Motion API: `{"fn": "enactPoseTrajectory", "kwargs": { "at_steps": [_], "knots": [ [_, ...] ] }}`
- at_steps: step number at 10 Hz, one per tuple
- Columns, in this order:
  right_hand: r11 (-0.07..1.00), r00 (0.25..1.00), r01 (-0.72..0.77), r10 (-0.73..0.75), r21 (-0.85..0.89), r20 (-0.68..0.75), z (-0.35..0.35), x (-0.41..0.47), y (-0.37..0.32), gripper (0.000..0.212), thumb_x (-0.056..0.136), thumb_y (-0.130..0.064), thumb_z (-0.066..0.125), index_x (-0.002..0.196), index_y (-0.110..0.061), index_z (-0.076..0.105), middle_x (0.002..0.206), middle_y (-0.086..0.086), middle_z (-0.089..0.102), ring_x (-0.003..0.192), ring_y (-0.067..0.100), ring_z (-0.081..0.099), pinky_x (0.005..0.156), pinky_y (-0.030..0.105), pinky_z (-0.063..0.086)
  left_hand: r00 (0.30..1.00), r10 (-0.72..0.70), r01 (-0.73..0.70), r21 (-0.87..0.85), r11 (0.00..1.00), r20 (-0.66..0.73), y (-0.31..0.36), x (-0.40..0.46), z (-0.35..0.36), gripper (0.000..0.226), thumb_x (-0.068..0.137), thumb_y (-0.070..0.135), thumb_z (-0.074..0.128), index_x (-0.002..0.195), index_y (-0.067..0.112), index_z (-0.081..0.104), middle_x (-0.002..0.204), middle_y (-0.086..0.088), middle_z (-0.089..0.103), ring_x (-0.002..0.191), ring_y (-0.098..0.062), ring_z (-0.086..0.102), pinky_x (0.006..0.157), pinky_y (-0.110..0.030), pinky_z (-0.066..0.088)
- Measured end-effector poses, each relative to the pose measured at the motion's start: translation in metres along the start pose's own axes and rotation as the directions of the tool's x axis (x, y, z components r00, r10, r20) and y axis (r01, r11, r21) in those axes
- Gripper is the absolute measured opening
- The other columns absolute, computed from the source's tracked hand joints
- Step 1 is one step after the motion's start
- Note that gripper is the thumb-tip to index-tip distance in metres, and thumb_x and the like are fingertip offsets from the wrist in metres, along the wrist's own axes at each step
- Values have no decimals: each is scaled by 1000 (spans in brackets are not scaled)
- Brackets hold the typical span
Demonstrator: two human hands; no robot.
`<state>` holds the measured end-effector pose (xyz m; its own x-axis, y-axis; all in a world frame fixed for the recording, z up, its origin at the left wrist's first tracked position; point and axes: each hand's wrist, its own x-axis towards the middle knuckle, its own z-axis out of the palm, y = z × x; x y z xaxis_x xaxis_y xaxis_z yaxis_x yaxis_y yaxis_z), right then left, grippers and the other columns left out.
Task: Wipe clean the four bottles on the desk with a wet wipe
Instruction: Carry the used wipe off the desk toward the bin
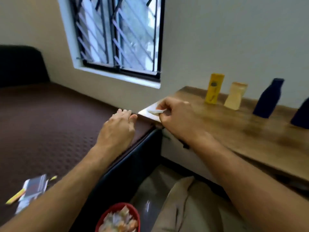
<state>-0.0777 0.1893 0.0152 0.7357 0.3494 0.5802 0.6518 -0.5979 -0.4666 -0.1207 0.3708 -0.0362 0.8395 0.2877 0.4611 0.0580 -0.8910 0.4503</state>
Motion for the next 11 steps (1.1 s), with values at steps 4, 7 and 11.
{"fn": "enactPoseTrajectory", "kwargs": {
  "at_steps": [4,7,11],
  "knots": [
    [988,722,-20,121,-155,681,280,-63,21,21,79,-46,66,87,-28,59,86,-2,67,80,22,64,72,31,55,889,-389,381,82,921,244,-209,-119,103,49,107,34,38,148,10,48,155,-8,46,150,-20,31,120,-33,22],
    [959,269,-59,283,-277,921,411,-148,101,16,79,-14,58,82,-25,68,97,4,69,91,26,65,84,38,56,695,-532,489,223,843,484,-273,-186,211,52,108,39,30,153,17,42,159,0,41,152,-13,25,122,-30,19],
    [964,-331,49,263,-262,906,452,-226,140,45,96,-28,55,139,-15,49,144,10,47,105,22,48,101,36,42,525,-618,582,282,762,585,-272,-228,266,43,108,33,34,140,14,55,146,-3,55,141,-17,42,114,-29,30]
  ]
}}
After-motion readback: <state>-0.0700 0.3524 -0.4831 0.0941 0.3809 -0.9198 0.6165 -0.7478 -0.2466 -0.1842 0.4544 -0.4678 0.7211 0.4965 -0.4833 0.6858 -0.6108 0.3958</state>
